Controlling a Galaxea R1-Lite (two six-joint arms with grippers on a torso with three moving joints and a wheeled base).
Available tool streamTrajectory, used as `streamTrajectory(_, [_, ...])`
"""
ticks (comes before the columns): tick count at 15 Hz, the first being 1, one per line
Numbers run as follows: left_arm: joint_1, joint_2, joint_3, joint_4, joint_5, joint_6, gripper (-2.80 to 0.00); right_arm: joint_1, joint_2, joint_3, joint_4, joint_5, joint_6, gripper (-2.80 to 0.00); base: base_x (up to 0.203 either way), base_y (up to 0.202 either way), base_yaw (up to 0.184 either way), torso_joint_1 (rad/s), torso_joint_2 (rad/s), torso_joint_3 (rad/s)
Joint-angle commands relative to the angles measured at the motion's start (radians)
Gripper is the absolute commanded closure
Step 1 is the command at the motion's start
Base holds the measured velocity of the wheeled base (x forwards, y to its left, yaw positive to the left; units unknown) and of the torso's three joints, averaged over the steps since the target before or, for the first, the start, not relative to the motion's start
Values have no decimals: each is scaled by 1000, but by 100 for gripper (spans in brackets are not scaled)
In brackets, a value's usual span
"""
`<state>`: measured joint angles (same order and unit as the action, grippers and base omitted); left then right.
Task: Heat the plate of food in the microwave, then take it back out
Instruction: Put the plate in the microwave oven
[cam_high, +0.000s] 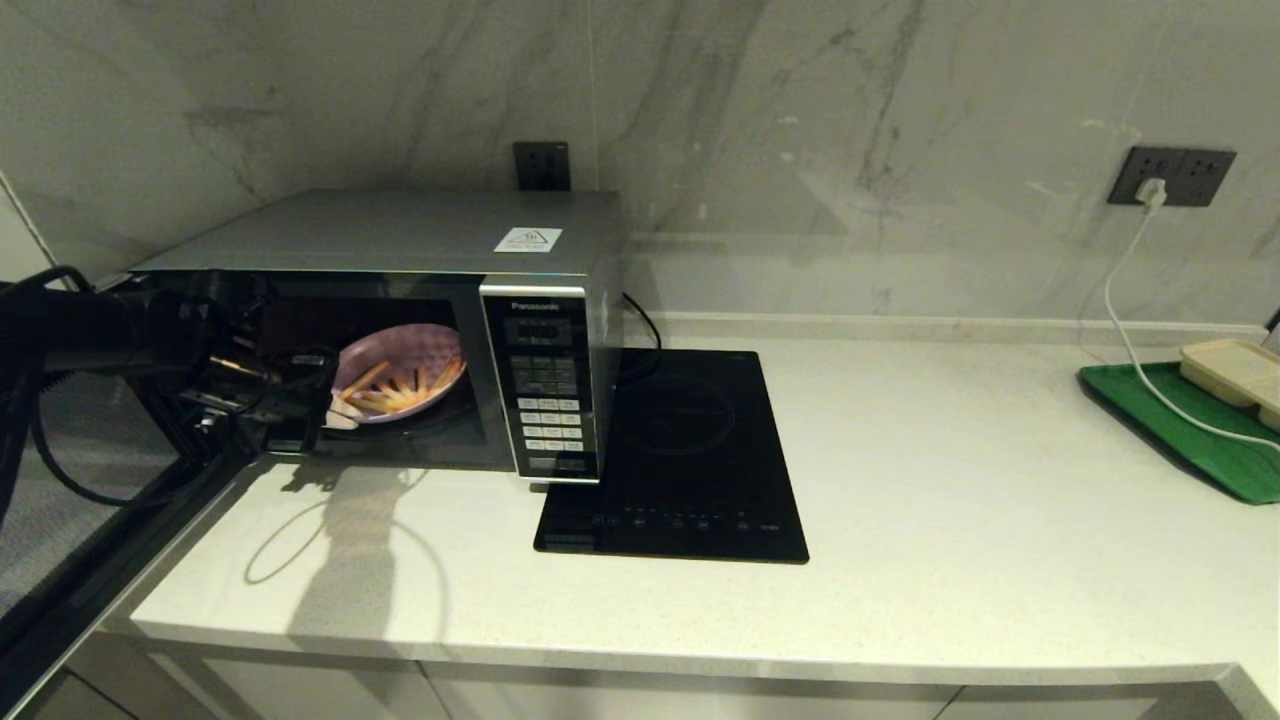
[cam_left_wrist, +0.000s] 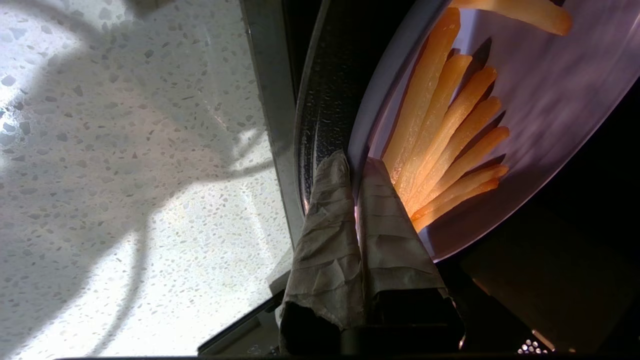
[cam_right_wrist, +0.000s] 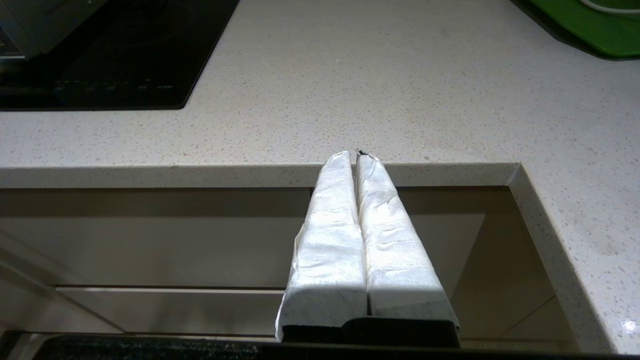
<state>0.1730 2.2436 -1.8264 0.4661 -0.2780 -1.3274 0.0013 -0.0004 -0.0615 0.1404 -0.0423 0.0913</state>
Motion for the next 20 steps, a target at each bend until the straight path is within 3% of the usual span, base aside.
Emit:
streamTrajectory(1, [-1, 0, -21, 17, -3, -4, 0, 0, 0, 0, 1, -1, 1, 0, 0, 0, 0, 0, 0, 0])
streamTrajectory(7, [0, 22, -69, 104, -12, 3, 0, 0, 0, 0, 1, -1, 1, 0, 0, 0, 0, 0, 0, 0])
streamTrajectory(18, [-1, 42, -85, 102, -24, 33, 0, 0, -1, 0, 1, -1, 1, 0, 0, 0, 0, 0, 0, 0])
streamTrajectory(19, [0, 48, -85, 103, -24, 33, -280, 0, -1, 0, 1, -1, 1, 0, 0, 0, 0, 0, 0, 0])
streamTrajectory(20, [0, 51, -85, 103, -24, 40, -280, 0, -1, 0, 1, -1, 1, 0, 0, 0, 0, 0, 0, 0])
